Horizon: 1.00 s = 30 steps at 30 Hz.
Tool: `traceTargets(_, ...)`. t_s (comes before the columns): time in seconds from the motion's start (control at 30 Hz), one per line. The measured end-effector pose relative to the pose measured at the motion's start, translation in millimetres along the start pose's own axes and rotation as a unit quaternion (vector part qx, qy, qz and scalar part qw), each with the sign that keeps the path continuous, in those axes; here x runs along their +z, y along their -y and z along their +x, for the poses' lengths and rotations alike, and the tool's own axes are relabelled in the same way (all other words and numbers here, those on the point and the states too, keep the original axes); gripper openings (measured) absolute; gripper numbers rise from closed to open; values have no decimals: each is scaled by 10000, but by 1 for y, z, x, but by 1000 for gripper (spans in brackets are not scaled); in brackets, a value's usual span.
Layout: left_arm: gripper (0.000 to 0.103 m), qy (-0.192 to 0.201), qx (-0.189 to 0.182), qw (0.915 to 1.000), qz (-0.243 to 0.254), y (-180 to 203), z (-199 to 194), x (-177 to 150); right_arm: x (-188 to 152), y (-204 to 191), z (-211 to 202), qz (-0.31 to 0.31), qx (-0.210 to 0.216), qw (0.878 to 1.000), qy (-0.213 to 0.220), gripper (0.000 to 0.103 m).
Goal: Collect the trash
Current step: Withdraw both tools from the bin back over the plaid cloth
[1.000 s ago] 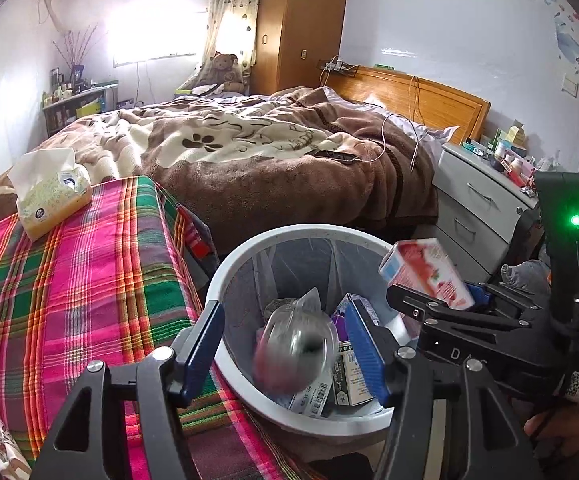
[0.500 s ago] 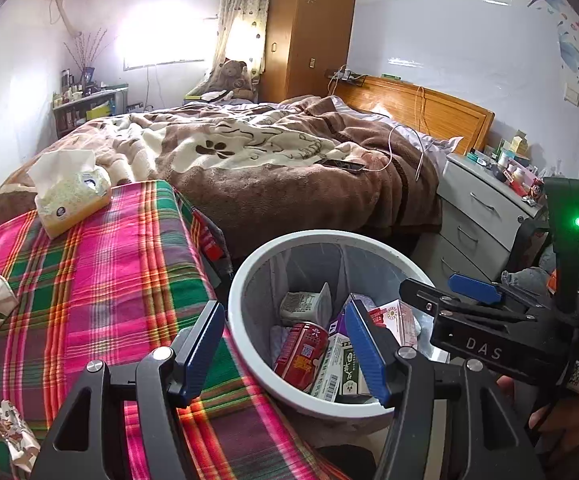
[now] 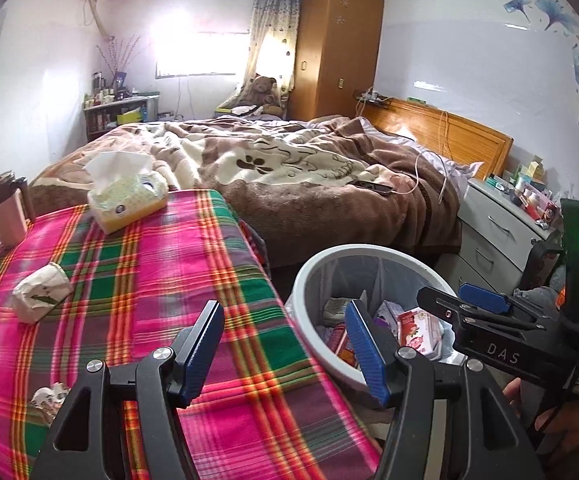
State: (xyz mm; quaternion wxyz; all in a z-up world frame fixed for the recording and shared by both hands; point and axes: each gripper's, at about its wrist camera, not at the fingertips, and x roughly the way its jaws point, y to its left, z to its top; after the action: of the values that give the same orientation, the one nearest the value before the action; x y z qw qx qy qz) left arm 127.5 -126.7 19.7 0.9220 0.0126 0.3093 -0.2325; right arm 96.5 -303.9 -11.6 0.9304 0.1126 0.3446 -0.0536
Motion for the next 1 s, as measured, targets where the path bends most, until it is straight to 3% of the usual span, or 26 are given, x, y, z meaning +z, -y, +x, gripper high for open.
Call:
traceTargets(0.43,63,166,504,9981,-296,-70,-40,-13,-19,-61,5,-465,529,9974,-147,72)
traceTargets(0.8,64,94,1129,9913,-663,-145,-65,-30,-39,-122,15,-1011,1120,9878,-382,72)
traceTargets(1.0,64,84,1276,9882,-844,-177,-70,-33,-49,-152,20,-1252,1440,9804,-492,72)
